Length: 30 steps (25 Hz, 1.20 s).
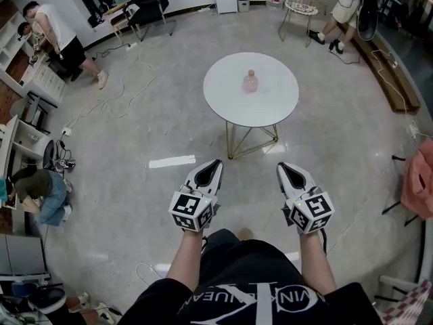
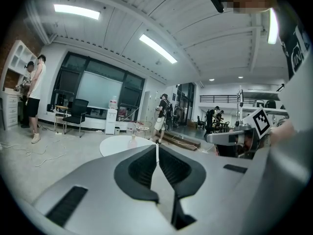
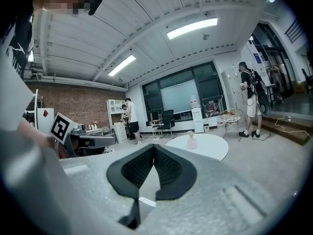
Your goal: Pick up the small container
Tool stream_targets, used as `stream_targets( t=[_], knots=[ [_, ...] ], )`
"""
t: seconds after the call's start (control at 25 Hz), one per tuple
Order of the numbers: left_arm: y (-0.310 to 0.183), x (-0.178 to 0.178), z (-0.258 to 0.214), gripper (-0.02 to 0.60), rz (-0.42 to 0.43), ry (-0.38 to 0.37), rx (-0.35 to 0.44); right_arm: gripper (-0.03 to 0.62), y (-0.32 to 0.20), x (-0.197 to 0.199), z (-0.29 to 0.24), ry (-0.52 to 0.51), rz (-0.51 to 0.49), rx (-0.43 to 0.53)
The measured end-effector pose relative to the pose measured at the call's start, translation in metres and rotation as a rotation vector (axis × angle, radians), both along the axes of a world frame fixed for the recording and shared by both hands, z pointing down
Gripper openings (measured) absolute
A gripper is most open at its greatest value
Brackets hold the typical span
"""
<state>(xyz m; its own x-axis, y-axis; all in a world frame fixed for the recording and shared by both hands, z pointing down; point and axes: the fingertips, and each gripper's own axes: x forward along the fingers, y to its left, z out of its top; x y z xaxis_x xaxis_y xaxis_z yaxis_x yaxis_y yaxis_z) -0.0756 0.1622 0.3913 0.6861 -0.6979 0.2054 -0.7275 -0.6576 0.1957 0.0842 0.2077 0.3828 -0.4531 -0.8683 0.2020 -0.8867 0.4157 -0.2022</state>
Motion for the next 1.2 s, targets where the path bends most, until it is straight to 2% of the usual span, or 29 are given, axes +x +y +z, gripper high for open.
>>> stream_targets(
  t=[0.24, 0.6, 0.96, 1.2],
  knots=[
    [-0.019, 0.006, -0.011, 0.020, -0.003, 0.008, 0.018, 0.005, -0.015, 0.009, -0.003, -0.010, 0.003, 0.004],
    [-0.028, 0.010, 0.015, 0.020, -0.019, -0.026, -0.044, 0.005, -0.034, 0.023, 0.018, -0.059, 0.015, -0.034],
    [-0.094, 0.033, 0.019, 0.020, -0.003, 0.026, -0.027, 0.005, -0.086, 0.043, 0.019, -0.043, 0.027, -0.040],
    [-0.140, 0.044, 0.028, 0.020, 0.017, 0.026, -0.045, 0.005, -0.131, 0.050, 0.027, -0.056, 0.033, -0.059]
  ],
)
